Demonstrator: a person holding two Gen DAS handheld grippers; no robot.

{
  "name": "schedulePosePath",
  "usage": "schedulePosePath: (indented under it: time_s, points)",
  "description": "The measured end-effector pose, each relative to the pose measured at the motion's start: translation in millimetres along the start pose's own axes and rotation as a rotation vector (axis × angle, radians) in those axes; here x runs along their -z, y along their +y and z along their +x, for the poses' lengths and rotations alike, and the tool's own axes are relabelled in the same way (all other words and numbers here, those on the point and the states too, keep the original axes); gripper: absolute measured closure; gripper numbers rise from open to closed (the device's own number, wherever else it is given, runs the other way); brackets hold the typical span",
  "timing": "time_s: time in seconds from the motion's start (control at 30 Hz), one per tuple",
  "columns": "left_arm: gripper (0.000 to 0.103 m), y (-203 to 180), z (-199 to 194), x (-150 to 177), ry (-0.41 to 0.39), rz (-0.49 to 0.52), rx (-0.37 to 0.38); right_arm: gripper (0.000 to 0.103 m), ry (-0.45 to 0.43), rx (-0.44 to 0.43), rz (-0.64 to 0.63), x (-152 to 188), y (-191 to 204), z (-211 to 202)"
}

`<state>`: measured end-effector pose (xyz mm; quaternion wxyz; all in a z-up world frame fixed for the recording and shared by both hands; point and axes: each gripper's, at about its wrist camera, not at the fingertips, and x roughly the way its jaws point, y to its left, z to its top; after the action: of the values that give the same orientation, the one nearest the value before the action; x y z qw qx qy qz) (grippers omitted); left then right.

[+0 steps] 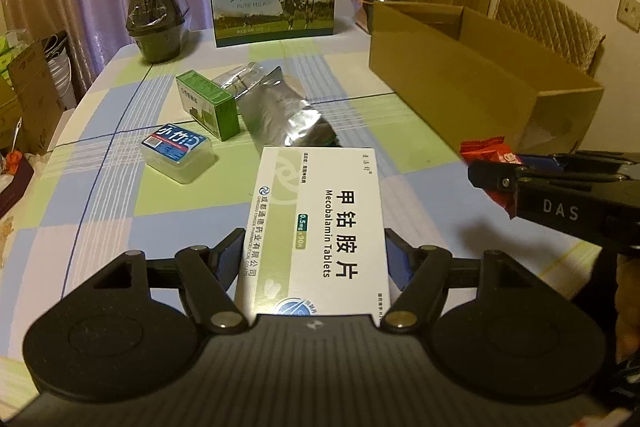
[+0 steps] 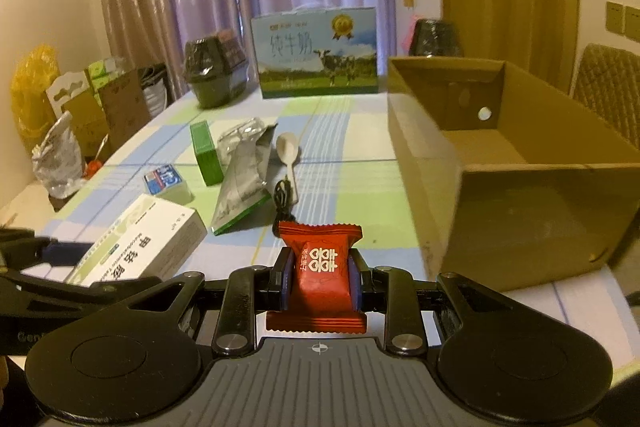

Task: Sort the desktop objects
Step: 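Lift the Mecobalamin box with the left tool while the right tool lifts the red candy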

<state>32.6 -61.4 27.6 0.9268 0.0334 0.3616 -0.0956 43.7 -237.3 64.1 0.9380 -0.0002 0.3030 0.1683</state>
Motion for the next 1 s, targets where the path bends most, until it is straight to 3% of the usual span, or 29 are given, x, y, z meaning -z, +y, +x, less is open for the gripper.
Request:
schedulePosePath:
  time_s: [0.7,1.0]
  points:
    - [0.036,-33.4,-36.7,-11.1,-0.023,-0.009,-0.004,0.078,-0.068,0.004,0.061,-11.0,-30.0,-54.8]
    - [0.036,-38.1,-46.1,-32.2,-0.042,-0.022,0.026,0.078,-0.106,0.050,0.061,-37.5,-41.9,-75.2]
